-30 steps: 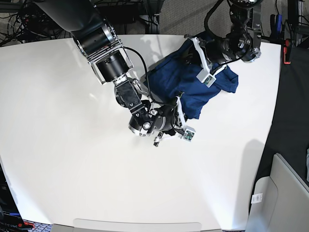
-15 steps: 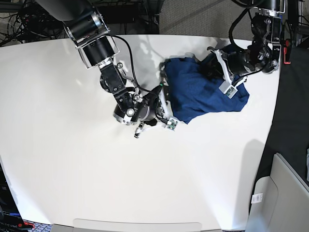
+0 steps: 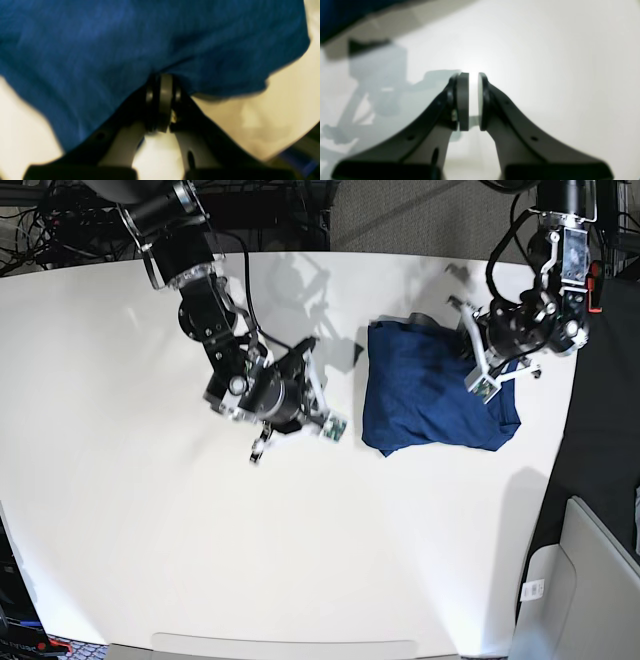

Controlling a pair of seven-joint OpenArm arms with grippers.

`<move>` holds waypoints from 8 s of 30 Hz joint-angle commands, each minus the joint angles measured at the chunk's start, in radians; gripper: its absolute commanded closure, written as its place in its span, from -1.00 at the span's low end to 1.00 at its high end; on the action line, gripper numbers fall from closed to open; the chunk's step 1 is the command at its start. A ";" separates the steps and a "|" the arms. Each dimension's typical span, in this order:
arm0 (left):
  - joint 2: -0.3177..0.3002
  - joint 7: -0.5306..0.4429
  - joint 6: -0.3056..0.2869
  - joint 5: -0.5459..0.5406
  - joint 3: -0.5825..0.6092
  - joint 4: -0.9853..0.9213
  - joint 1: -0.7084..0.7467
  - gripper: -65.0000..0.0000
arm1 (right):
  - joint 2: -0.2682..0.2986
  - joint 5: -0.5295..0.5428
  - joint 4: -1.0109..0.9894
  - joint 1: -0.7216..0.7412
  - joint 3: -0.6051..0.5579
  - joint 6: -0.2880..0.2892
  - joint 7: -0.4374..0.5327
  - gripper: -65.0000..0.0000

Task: Fold the T-shirt properly
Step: 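Grasp the bundle corners with both grippers and lift slightly, then drag the bundle with both grippers toward the right gripper's side, then release with the left gripper and pull the bundle with the right gripper, then slide the folded shirt further with the right gripper and smooth it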

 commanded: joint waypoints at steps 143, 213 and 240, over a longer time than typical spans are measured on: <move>0.266 -0.246 0.056 0.358 -0.509 -0.064 -0.009 0.96 | -0.175 0.258 0.047 -0.176 0.314 -0.004 0.157 0.86; 0.306 -0.246 0.056 0.358 -0.509 -0.032 -0.015 0.96 | 0.125 0.256 -0.194 -0.104 0.564 -0.004 0.182 0.86; 0.309 -0.190 0.056 0.358 -0.512 0.025 0.007 0.96 | 0.079 0.256 -0.195 -0.058 0.660 -0.004 0.182 0.86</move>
